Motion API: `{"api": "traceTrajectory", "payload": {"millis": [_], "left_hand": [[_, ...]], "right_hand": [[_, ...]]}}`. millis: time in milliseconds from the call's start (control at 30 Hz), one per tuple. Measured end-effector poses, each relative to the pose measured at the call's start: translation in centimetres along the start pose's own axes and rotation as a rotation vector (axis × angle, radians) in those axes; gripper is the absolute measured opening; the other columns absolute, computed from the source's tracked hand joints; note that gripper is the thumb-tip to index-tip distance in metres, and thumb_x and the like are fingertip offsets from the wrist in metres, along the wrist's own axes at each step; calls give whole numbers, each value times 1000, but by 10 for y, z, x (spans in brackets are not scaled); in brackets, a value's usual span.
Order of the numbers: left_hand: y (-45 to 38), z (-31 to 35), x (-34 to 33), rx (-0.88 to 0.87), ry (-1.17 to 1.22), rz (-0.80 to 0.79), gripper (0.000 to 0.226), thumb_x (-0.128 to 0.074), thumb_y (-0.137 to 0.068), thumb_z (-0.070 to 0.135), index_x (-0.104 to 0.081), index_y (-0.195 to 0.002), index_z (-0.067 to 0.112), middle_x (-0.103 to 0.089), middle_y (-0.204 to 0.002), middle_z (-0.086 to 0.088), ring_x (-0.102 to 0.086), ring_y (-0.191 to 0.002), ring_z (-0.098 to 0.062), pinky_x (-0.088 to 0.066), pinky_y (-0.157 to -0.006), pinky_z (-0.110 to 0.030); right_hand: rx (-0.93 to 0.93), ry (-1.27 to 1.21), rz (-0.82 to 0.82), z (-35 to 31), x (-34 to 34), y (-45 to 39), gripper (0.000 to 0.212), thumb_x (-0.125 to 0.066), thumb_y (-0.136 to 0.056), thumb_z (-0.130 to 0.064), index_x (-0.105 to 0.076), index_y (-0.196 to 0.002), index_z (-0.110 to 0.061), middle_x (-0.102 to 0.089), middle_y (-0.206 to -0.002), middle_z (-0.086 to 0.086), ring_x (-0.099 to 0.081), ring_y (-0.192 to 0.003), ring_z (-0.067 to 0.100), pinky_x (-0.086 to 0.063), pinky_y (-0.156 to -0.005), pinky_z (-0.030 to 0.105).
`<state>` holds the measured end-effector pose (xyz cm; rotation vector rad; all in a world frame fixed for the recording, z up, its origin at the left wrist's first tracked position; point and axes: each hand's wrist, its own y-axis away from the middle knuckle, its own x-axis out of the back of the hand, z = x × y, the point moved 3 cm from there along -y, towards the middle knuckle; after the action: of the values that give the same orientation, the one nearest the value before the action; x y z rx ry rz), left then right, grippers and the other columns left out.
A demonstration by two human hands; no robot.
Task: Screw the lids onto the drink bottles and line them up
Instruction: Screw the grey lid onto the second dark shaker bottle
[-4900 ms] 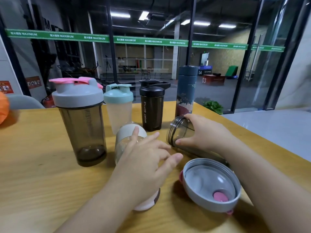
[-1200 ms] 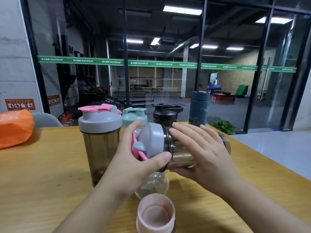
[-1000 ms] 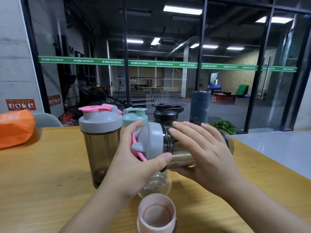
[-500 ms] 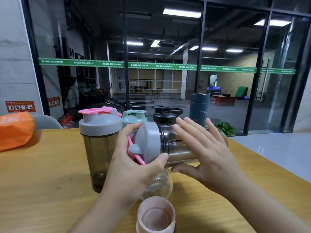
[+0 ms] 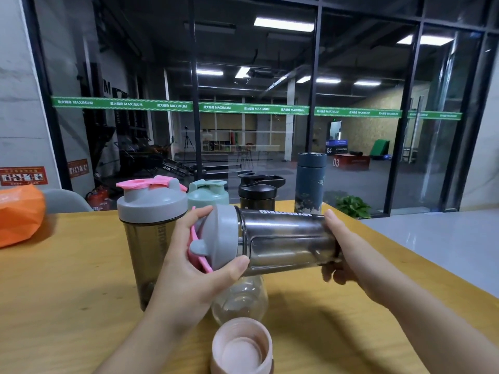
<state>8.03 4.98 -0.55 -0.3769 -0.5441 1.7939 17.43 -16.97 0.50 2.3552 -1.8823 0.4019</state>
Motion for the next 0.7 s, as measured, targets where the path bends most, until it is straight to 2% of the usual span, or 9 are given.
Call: {"api": "traceTrajectory", "payload": {"millis": [33,100,233,367,467,567,633,700], "left_hand": [[0,0,1,-1,5,-5,82,-83,-41,41,-48,-114,55,-54,-123,9,-64,-102,-16,-57,-69,-27],[-1,0,1,0,25,-12,81,-84,-41,42,-49,-113,55,-53,-125,7,-64,-103,-17,-58,-70,-29],[-2,0,0,20,71,-8,78,-83,-40,43,-51,-110,57,-57,-120,10,-67,-97,-13,-57,-69,-29],[-2,1,-3,41,98,13,78,-82,-40,45,-50,-110,53,-60,-116,7,-69,-90,-10,-56,-65,-25],[-3,1,-2,49,98,36,77,-84,-43,44,-49,-112,52,-60,-118,6,-69,-91,-9,-57,-65,-26],[-4,1,0,42,86,40,79,-83,-40,48,-49,-112,55,-58,-122,6,-68,-96,-12,-58,-72,-32],[-4,4,0,27,65,31,78,-83,-39,48,-50,-110,57,-57,-122,9,-68,-96,-12,-58,-72,-32],[-3,6,-2,15,51,9,78,-83,-39,47,-50,-109,59,-56,-120,12,-67,-96,-10,-57,-69,-27]], "right_hand": [[-29,-66,-29,1,0,2,48,-35,-89,-63,-59,-89,-22,-61,-57,-2,-47,-45,17,-34,-51,28],[-50,-169,-59,1,0,6,41,-42,-88,-60,-59,-89,-23,-56,-64,2,-40,-45,16,-29,-52,27],[19,-253,-39,2,3,4,30,-44,-93,-48,-55,-93,-20,-49,-70,7,-40,-48,17,-29,-51,28],[150,-256,-62,3,4,0,22,-50,-90,-36,-54,-103,-19,-53,-83,17,-51,-52,20,-42,-47,27],[192,-280,-107,6,8,-1,39,-67,-77,-30,-56,-115,-34,-60,-107,15,-61,-70,27,-52,-59,30],[203,-315,-150,8,10,-2,50,-63,-69,-35,-54,-118,-39,-57,-122,9,-65,-96,34,-55,-70,33],[170,-355,-173,6,8,0,50,-66,-75,-42,-52,-122,-32,-60,-121,11,-67,-93,31,-55,-71,35],[102,-328,-160,6,5,0,53,-53,-75,-59,-57,-115,-24,-68,-108,10,-69,-81,24,-55,-67,35]]}}
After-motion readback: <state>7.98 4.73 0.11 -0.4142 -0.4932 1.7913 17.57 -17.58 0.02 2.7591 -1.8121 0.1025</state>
